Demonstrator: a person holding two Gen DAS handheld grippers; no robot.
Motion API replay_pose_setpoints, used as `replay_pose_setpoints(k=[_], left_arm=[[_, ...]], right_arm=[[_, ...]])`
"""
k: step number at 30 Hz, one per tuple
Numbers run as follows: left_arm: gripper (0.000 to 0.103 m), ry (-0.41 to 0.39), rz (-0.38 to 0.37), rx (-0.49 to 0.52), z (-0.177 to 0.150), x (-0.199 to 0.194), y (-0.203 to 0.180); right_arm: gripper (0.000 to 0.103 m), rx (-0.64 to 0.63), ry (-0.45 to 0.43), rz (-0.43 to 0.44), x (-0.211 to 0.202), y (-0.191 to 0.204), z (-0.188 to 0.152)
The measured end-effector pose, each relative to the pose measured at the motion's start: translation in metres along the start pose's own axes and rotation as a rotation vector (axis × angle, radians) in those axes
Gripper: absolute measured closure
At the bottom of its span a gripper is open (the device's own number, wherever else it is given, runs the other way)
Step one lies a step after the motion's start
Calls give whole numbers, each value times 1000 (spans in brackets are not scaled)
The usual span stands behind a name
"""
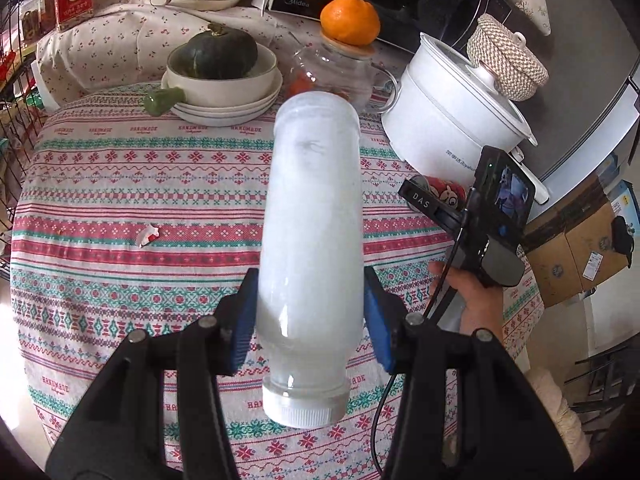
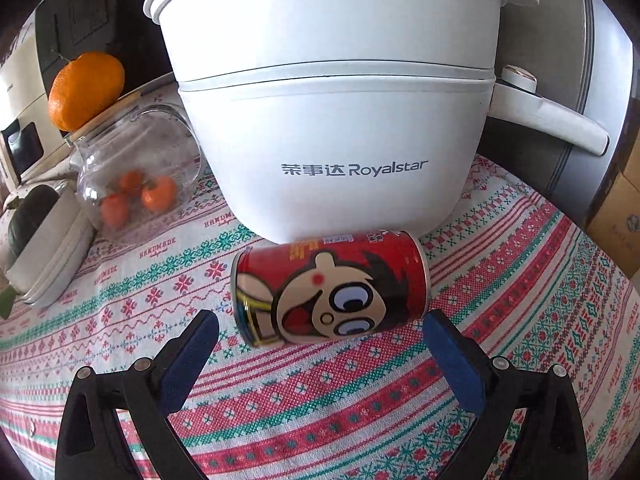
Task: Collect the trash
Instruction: 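Grasp the red milk-drink can with the right gripper and lift it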
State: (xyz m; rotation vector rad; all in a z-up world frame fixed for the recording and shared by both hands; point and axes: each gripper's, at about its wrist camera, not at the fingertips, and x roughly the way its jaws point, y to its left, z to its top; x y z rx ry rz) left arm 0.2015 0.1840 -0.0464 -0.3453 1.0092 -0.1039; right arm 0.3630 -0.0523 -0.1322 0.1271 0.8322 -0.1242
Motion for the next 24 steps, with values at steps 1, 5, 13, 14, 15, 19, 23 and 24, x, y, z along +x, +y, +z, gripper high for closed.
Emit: replay_pose_setpoints(k=[1, 5, 13, 14, 15, 19, 23, 24], left_arm=[[52, 0, -1, -5, 0, 0, 1], [52, 0, -7, -1, -2, -1, -4], [52, -5, -53, 21, -4, -5, -22], [52, -1, -55, 23, -5, -4, -23], [52, 3, -56, 26, -5, -3, -24], [52, 14, -45, 28, -5, 2, -26], [52, 17, -45, 29, -3, 5, -32], [52, 18, -43, 35, -3, 6, -34]], right_arm=[[0, 4, 2, -12, 4, 0, 2], [0, -1, 7, -52, 15, -8, 4], [0, -117, 17, 53, 25, -25, 17], [0, -128, 19, 89, 25, -29, 18], [0, -140, 19, 118, 25, -35, 19], [0, -192, 40, 246, 23, -57, 20], [0, -262, 59, 314, 22, -72, 19], [0, -278, 64, 330, 22, -74, 19]])
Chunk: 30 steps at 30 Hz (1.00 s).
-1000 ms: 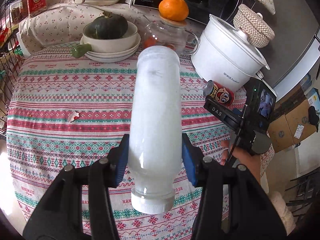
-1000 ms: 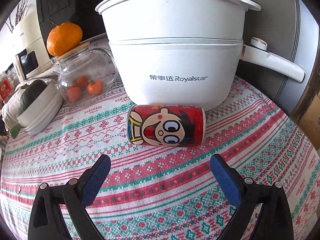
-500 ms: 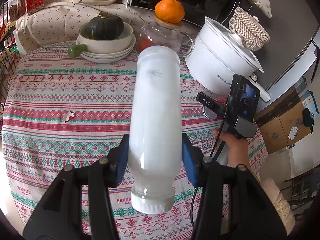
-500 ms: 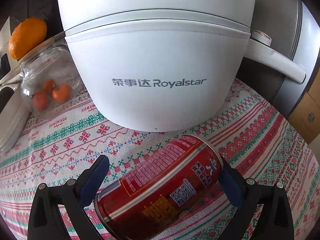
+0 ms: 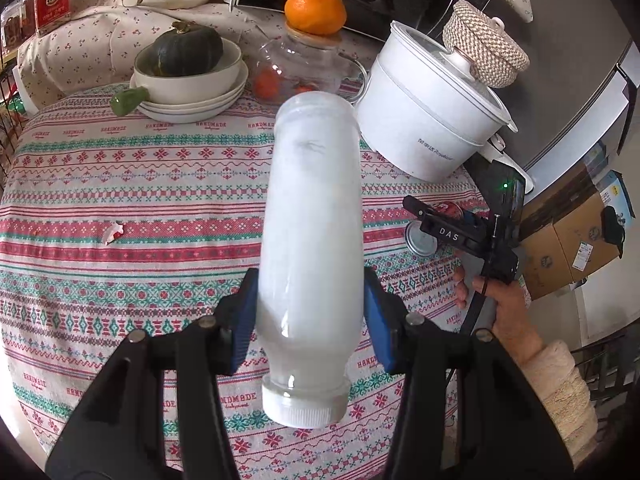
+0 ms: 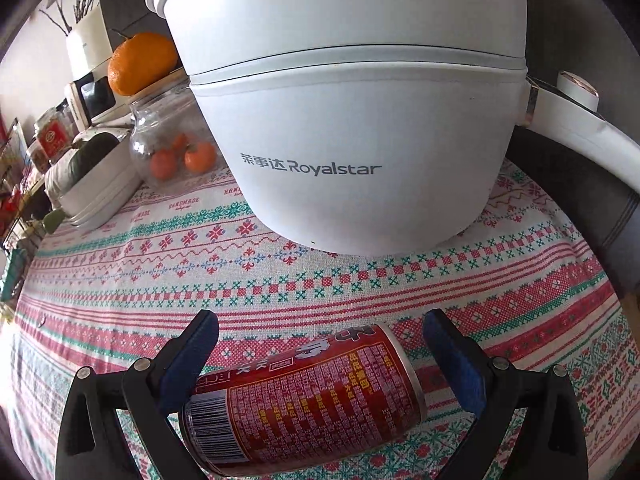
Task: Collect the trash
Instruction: 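Grasp the red milk-drink can with the right gripper and lift it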
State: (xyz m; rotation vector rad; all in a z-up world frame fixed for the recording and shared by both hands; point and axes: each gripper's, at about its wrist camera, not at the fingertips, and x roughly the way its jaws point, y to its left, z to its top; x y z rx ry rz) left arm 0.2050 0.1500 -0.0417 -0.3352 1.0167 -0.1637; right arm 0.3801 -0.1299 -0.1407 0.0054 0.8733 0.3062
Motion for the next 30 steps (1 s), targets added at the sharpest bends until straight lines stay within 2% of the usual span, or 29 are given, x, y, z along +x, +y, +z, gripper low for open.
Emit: replay_pose_setpoints(k=[4, 9, 11, 12, 14, 15, 19, 24, 27, 30], left_arm=[[52, 12, 3, 14, -1, 6, -8], [52, 14, -6, 39, -4, 6, -20], [52, 14, -14, 49, -6, 5, -25], [52, 14, -20, 53, -8, 4, -28], [52, 16, -33, 63, -11, 2, -33], [52, 17, -39, 67, -13, 1, -35], [52, 12, -56, 75, -17, -5, -42], [52, 5, -67, 81, -20, -9, -48], [52, 12, -66, 88, -22, -5, -52], [52, 25, -73, 86, -24, -2, -55]], right_arm=[[1, -47, 7, 15, -2, -1, -7], [5, -50, 15, 51, -26, 6, -26], [20, -67, 28, 66, -33, 8, -35], [24, -70, 43, 81, -37, 8, -39], [45, -79, 79, 106, -43, 10, -46], [49, -89, 94, 109, -48, 10, -51], [49, -130, 145, 59, -69, 10, -70], [49, -89, 150, 56, -89, 8, -71], [49, -54, 199, 53, -84, 11, -71], [49, -14, 211, 43, -84, 12, -74]])
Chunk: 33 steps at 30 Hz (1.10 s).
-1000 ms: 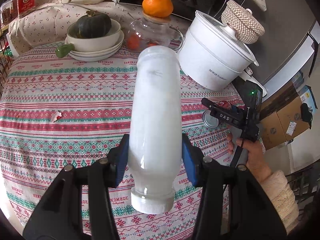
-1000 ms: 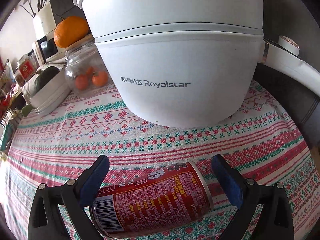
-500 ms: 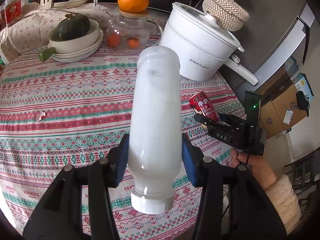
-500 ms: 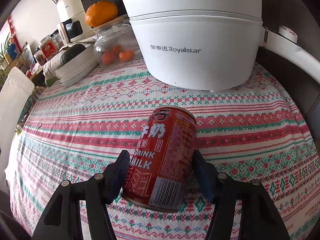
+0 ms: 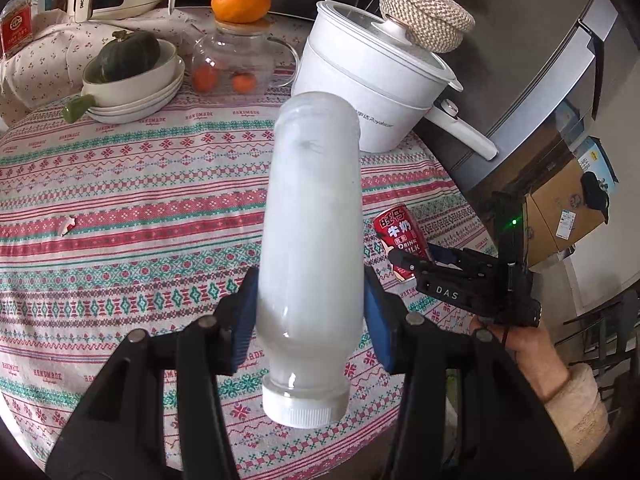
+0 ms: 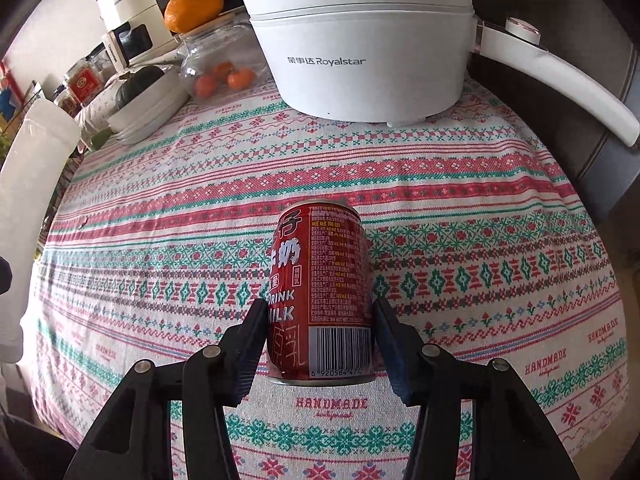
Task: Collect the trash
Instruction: 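Grasp the red milk-drink can with the right gripper and lift it, then drop the white bottle with left gripper while right gripper drops red can in bin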
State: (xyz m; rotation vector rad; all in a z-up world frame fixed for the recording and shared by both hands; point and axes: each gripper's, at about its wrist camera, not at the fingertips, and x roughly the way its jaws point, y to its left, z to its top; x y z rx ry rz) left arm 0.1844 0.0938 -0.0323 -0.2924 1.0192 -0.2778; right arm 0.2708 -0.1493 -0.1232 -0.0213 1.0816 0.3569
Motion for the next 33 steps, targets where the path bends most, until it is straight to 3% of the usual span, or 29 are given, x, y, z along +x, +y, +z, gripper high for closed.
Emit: replay_pose_setpoints(k=[9, 14, 20, 27, 33], left_arm=[[52, -9, -7, 49, -11, -2, -26], [52, -11, -22, 130, -25, -3, -57], [52, 25, -85, 265, -55, 7, -111], [52, 144, -145, 395, -102, 35, -175], [52, 234, -161, 513, -136, 61, -227]], right_arm=[[49, 162, 27, -14, -15, 1, -22], [50, 215, -11, -19, -67, -17, -47], [50, 354, -66, -82, -146, -66, -98], [50, 541, -62, -117, -188, -125, -176], [50, 600, -56, -131, -205, -156, -213]])
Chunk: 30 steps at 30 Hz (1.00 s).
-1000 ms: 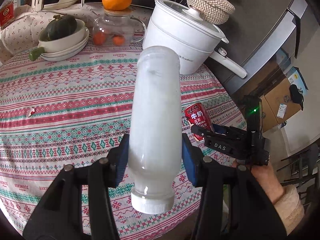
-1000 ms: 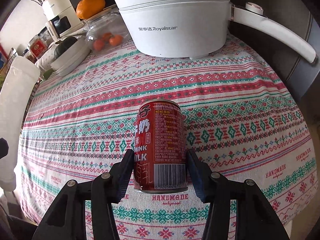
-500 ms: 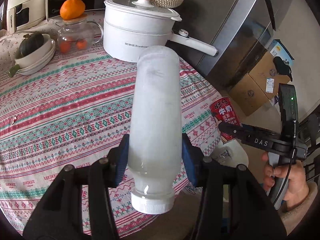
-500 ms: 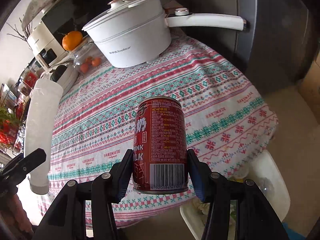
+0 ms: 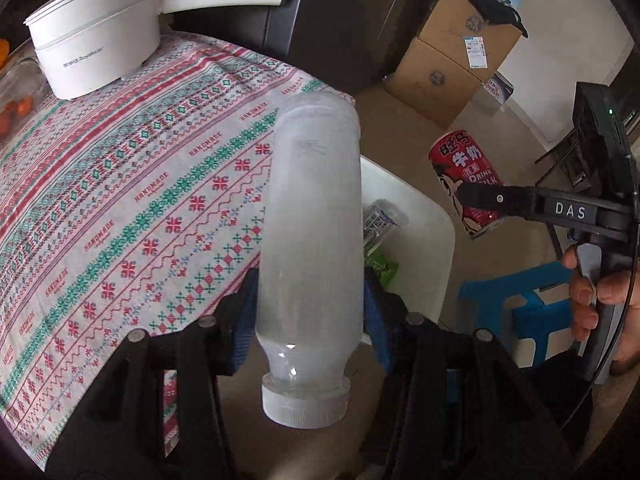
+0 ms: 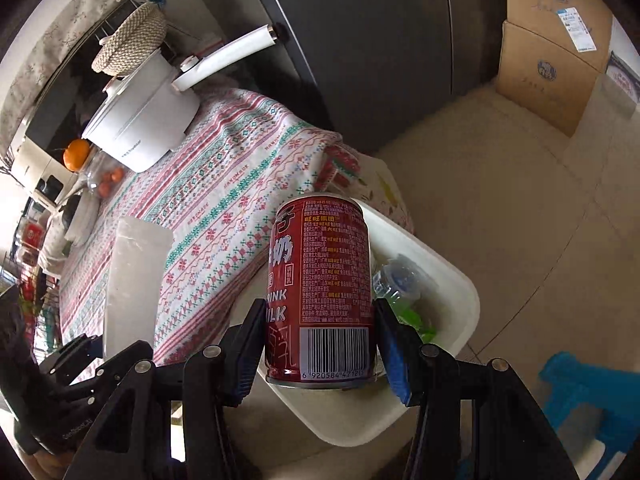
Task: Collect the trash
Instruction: 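Drop the white bottle with left gripper while right gripper drops red can in bin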
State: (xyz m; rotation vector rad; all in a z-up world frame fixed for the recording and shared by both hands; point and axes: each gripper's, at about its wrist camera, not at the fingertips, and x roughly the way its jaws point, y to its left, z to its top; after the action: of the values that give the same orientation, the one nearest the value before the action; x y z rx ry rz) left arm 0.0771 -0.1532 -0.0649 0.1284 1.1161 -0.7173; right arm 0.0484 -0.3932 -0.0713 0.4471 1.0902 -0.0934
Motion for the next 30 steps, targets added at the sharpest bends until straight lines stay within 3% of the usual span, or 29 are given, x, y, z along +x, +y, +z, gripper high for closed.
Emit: replay_pose_setpoints(k=[5, 9, 18, 26, 30], left_arm=[[52, 100, 22, 99, 0, 46, -42], [52, 159, 63, 118, 3, 79, -54], [52, 197, 112, 111, 12, 116, -57], [50, 194, 97, 103, 13, 114, -60], [35, 138, 89, 88, 18, 83, -54]], right_arm=[[49, 28, 14, -16, -2, -29, -7], [49, 25, 45, -31, 1, -42, -16], [49, 37, 76, -53, 8, -65, -19], [49, 59, 91, -60, 11, -69, -19], [49, 69, 107, -59, 15, -69, -20]])
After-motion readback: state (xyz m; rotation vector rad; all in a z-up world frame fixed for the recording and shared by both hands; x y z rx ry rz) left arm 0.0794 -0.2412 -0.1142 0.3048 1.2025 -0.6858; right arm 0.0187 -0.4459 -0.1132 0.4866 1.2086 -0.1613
